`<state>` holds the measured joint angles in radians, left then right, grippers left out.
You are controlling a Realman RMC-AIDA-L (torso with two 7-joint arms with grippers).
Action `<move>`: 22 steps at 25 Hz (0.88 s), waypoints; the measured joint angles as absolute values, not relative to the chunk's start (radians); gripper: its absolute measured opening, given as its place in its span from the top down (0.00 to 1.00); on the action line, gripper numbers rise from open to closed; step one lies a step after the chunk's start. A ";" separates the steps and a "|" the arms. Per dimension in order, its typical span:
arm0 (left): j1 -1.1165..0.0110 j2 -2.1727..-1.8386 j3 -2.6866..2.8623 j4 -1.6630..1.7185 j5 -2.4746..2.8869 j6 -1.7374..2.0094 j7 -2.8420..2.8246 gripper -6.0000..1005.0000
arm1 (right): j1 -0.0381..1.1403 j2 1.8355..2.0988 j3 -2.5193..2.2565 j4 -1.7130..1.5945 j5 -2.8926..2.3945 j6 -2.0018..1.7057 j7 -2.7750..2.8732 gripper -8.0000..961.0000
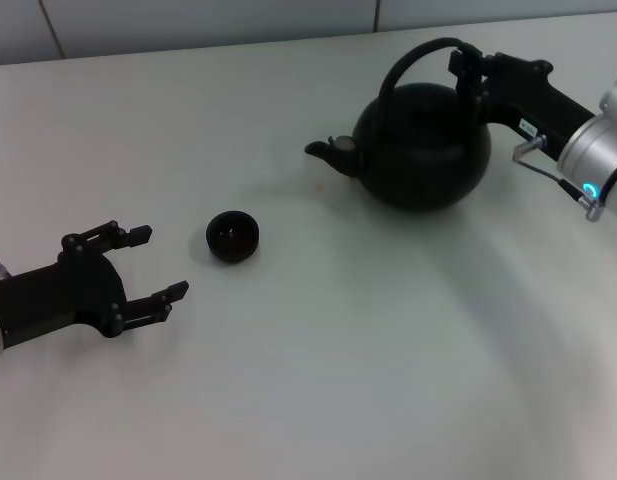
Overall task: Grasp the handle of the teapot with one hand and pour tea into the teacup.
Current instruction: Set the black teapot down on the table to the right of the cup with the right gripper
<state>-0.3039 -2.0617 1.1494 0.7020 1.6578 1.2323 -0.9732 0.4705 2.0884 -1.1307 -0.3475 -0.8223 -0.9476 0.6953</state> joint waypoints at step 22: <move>-0.297 -2.063 1.153 0.712 1.658 1.235 -0.980 0.21 | 0.449 2.089 -1.131 -0.298 -0.820 -0.998 0.694 0.87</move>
